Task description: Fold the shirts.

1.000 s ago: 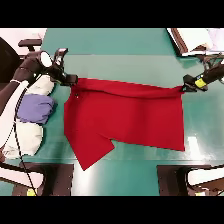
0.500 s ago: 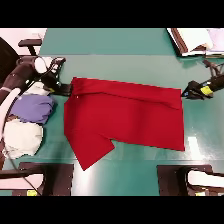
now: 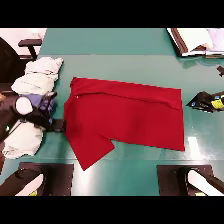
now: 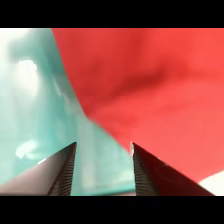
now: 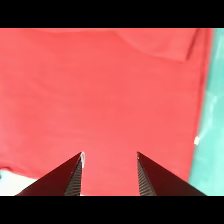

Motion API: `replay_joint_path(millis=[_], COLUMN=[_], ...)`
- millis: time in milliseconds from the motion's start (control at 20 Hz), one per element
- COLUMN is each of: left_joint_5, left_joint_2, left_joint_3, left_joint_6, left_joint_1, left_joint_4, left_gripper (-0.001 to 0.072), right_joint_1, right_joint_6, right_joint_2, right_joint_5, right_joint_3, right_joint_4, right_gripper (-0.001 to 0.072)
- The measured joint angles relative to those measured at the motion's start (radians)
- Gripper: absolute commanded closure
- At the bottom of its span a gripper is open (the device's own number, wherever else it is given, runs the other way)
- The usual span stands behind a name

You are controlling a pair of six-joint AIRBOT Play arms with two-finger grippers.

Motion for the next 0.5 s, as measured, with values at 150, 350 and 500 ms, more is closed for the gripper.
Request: replay_joint_path(millis=[150,350,500], left_joint_5=[0.024,0.119,0.181], left_joint_2=[0.051,0.072,0.078], left_joint_3=[-0.119,-0.22,-0.266], left_joint_6=[-0.016,-0.022,-0.024], left_joint_1=[0.0,0.0,0.001], left_joint_4=[-0.063,-0.167,-0.221], left_gripper=[0.0287,0.0288,0.0289], right_joint_1=[-0.001,-0.002,-0.002], right_joint_6=[-0.002,-0.003,-0.003], right_joint_2=[0.025,0.036,0.038], right_joint_5=[-0.011,-0.016,-0.019], right_joint_3=[-0.016,-0.024,-0.025], right_joint_4=[0.056,0.1,0.113], right_gripper=[0.0322,0.0322,0.0322])
